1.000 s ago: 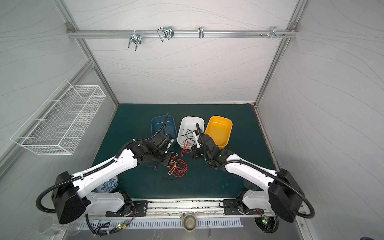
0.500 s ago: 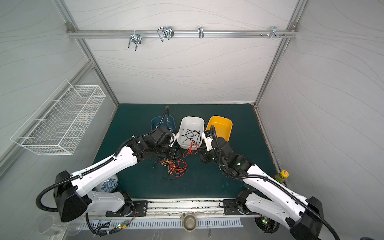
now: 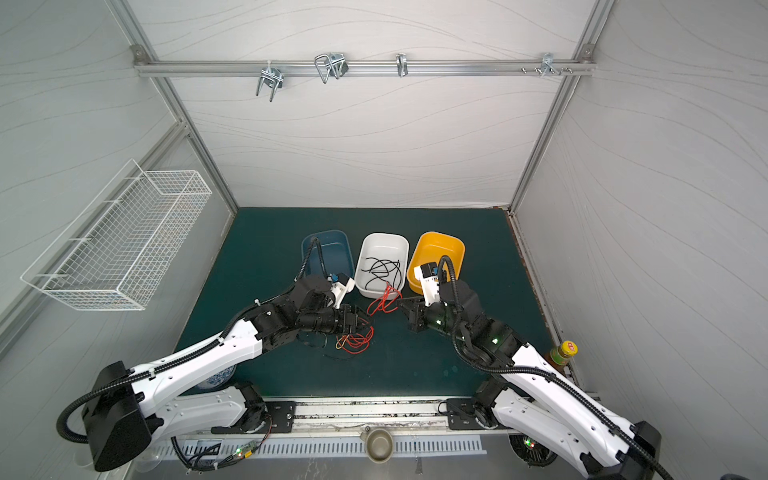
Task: Untangle the cables
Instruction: 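Pull the red wire up with the right gripper while left holds the tangle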
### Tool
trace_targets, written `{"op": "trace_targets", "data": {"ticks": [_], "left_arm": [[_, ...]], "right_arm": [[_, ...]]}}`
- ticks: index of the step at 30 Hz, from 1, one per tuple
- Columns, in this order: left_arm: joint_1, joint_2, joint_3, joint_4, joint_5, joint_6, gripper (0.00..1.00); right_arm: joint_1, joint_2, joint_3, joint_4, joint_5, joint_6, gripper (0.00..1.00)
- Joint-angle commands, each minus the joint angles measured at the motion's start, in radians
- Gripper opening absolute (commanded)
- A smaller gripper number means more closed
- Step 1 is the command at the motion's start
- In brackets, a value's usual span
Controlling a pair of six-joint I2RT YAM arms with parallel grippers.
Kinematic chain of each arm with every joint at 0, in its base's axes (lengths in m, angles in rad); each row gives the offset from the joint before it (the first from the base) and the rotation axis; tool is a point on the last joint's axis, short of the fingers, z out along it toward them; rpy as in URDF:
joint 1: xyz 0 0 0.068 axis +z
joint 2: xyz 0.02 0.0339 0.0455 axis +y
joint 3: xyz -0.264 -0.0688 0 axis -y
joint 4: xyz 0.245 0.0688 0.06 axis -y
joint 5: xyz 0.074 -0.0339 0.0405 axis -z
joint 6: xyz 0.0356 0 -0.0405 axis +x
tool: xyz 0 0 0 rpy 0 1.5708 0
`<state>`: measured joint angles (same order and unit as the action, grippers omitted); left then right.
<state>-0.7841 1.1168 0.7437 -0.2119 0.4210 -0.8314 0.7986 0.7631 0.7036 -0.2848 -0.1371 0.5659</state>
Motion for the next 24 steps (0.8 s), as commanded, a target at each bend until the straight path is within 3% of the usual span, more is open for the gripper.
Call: {"op": "trace_targets", "data": {"ticks": [1,11,19,24], "left_arm": [[-0.001,-0.038,-0.019,0.211,0.013,-0.135,0.58],[-0.003,-0.231,-0.233,0.475,-0.146,-0.350,0.61],[-0.015,-0.232,-0.360,0.700,-0.158,-0.535,0.60],[-0.052,-0.237,-0.378,0.765,-0.201,-0.575,0.61]], "right_arm": [[-0.005,-0.025,-0.017,0.064,-0.045,0.053,0.00],[-0.016,-0.064,-0.061,0.125,-0.055,0.126,0.00],[-0.011,-0.069,-0.102,0.224,-0.089,0.179,0.00],[0.002,-0.081,-0.146,0.308,-0.106,0.193,0.00]]}}
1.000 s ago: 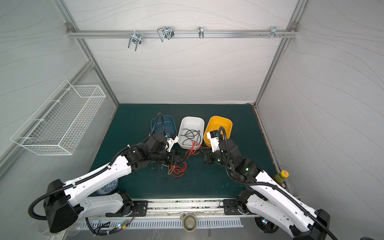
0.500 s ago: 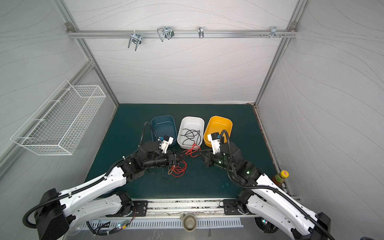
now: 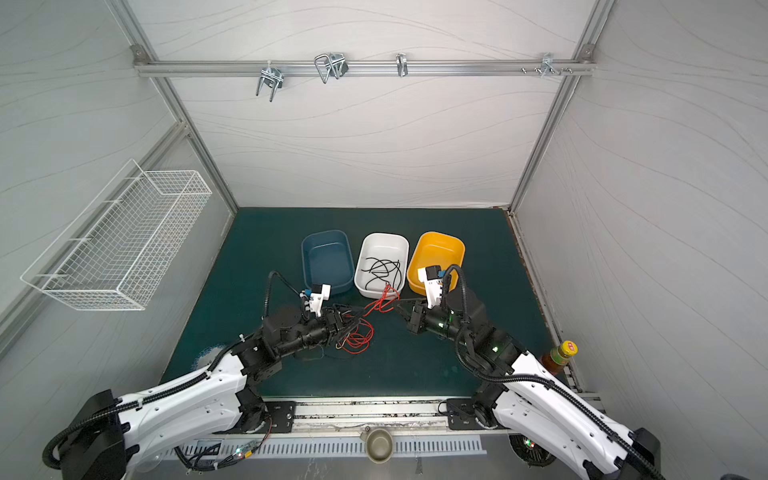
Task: Untangle the cables
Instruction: 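Pull the red wire up with the right gripper while left holds the tangle, then carry the red wire toward the yellow tub while the left gripper releases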
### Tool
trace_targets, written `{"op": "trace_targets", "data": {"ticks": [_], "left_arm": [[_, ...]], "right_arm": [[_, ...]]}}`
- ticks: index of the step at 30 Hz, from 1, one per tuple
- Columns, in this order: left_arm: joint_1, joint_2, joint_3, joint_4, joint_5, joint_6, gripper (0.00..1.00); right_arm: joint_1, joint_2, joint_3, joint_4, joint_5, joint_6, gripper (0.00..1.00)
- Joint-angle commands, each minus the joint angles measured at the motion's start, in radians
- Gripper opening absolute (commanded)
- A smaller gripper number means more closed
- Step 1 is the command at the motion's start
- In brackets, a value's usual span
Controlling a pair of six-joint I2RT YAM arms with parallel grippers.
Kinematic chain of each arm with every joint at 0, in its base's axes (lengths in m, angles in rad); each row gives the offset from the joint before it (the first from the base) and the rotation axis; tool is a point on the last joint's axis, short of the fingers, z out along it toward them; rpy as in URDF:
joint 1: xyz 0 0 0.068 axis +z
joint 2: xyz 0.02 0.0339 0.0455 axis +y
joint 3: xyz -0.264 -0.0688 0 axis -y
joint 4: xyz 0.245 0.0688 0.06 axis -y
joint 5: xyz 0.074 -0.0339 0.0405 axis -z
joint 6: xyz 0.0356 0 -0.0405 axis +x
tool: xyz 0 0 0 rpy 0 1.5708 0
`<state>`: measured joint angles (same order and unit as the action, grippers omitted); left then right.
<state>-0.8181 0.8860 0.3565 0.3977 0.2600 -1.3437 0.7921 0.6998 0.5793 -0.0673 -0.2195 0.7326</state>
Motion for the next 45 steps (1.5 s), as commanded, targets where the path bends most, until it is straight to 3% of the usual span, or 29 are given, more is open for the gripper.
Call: {"op": "trace_targets", "data": {"ticks": [1,7,20,27,28,36,45], "left_arm": [[-0.025,-0.007,0.010,0.168,-0.050,-0.066,0.60],[-0.050,0.002,0.010,0.205,-0.089,-0.095,0.56],[-0.067,0.026,-0.013,0.261,-0.112,-0.121,0.24],[-0.067,-0.034,-0.019,0.203,-0.122,-0.094,0.04],[-0.067,-0.050,-0.022,0.186,-0.123,-0.094,0.00],[-0.068,-0.257,-0.037,-0.088,-0.165,-0.051,0.00],[-0.065,-0.522,0.011,-0.489,-0.211,0.030,0.00]], "right_arm": [[0.011,-0.019,-0.030,0.104,-0.025,0.028,0.00],[0.018,-0.013,-0.054,0.159,-0.037,0.042,0.00],[0.040,-0.018,-0.077,0.179,-0.024,0.050,0.00],[0.041,-0.052,-0.069,0.060,0.051,0.032,0.00],[0.041,-0.058,-0.069,0.036,0.070,0.029,0.00],[0.019,-0.057,-0.056,-0.160,0.207,0.046,0.00],[-0.151,-0.063,-0.069,-0.284,0.159,0.056,0.00]]}}
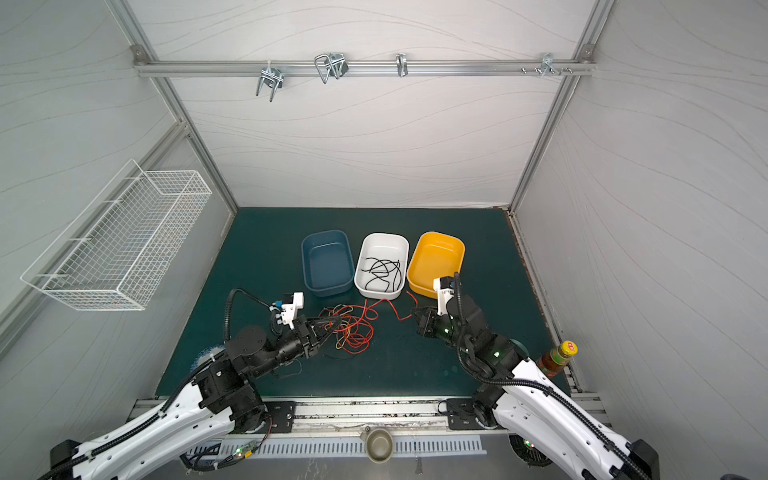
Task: Untangle the cables
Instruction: 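Carry the red wire toward the yellow tub while the left gripper releases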
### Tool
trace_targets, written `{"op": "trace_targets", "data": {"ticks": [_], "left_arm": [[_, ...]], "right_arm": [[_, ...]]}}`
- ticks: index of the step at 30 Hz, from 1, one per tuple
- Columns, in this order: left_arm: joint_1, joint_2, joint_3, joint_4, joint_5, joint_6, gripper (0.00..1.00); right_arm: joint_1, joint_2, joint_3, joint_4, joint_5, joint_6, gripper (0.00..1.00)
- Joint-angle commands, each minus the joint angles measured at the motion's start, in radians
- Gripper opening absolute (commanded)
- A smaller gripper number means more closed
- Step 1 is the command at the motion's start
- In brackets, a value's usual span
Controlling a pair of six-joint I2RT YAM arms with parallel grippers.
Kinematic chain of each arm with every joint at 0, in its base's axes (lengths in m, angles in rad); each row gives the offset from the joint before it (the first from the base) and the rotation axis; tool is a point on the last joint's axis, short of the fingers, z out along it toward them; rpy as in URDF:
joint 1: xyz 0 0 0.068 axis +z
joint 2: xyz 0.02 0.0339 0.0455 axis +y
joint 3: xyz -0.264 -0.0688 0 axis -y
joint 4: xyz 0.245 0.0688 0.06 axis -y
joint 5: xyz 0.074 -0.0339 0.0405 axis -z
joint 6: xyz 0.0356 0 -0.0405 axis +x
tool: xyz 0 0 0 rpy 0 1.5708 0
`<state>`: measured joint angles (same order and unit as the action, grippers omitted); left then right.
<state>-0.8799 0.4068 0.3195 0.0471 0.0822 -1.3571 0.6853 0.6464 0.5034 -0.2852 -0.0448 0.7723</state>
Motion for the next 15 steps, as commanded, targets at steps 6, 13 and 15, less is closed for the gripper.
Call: {"op": "trace_targets", "data": {"ticks": [6,13,15], "left_arm": [[-0.005,-0.120,0.099,-0.284,-0.030,0.102,0.00],[-0.002,-0.119,0.232,-0.486,-0.078,0.260,0.16],[-0.002,-0.096,0.252,-0.488,-0.077,0.292,0.25]], "right_arm": [[-0.149,-0.006,0.033,-0.144,-0.034,-0.027,0.00],[-0.282,0.015,0.070,-0.170,-0.166,-0.073,0.00],[-0.284,0.011,0.091,-0.169,-0.178,-0.085,0.00]]}}
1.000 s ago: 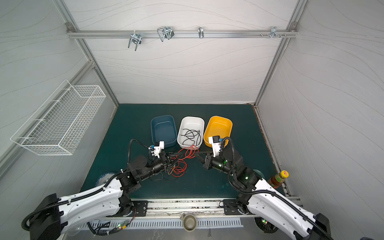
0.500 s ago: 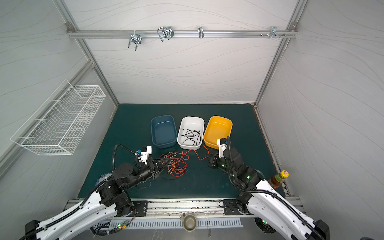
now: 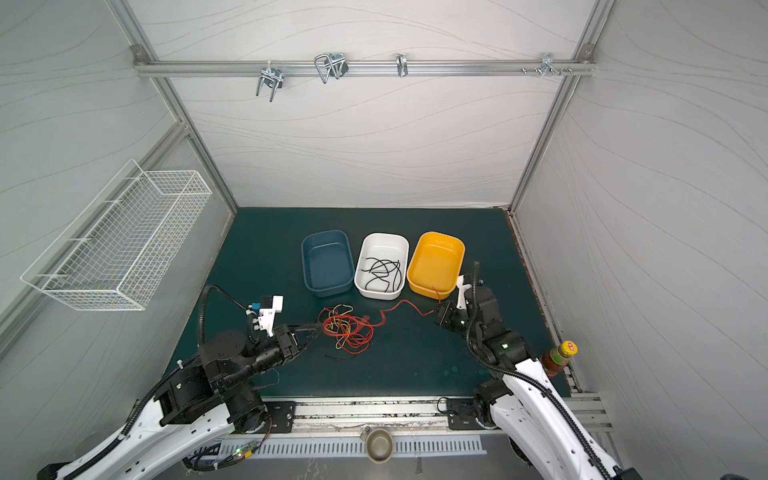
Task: Untangle the cables
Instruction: 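Carry the red wire toward the yellow tub while the left gripper releases, then lower the red wire into the yellow tub with the right gripper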
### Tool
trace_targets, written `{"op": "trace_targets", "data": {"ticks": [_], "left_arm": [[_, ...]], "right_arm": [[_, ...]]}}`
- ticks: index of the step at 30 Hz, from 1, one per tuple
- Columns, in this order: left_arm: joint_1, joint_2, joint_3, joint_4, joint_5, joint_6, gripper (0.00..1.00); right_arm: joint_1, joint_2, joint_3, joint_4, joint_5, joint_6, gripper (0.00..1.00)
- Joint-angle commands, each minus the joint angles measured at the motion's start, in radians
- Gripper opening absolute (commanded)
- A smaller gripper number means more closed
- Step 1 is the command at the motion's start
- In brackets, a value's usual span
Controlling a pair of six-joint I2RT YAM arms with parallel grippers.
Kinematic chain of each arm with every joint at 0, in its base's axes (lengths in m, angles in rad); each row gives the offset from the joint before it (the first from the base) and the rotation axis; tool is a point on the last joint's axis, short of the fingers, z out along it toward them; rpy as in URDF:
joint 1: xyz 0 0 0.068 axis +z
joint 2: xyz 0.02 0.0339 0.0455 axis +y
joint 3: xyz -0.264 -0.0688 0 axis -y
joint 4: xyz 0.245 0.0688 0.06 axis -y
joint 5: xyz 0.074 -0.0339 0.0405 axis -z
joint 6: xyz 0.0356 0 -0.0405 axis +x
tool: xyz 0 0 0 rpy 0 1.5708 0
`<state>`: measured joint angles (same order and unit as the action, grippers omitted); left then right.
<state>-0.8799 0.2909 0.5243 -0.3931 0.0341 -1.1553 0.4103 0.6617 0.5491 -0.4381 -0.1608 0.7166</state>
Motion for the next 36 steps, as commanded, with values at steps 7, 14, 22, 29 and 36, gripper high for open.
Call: {"op": "trace_targets", "data": {"ticks": [7,14,22,29,36], "left_arm": [[-0.002,0.175,0.252,-0.181,-0.075,0.290,0.72],[-0.002,0.342,0.521,-0.477,-0.256,0.544,0.97],[-0.002,0.349,0.499,-0.575,-0.471,0.634,0.99],[-0.003,0.306,0.391,-0.585,-0.563,0.650,0.99],[-0.002,0.243,0.336,-0.549,-0.595,0.649,0.99]], "right_arm": [[-0.024,-0.013,0.187,-0.076,-0.039,-0.111,0.00],[-0.113,0.105,0.373,-0.137,-0.051,-0.178,0.00],[-0.232,0.293,0.542,-0.115,-0.048,-0.207,0.00],[-0.284,0.465,0.606,-0.054,-0.007,-0.182,0.00],[-0.284,0.618,0.614,-0.006,0.062,-0.183,0.00]]}}
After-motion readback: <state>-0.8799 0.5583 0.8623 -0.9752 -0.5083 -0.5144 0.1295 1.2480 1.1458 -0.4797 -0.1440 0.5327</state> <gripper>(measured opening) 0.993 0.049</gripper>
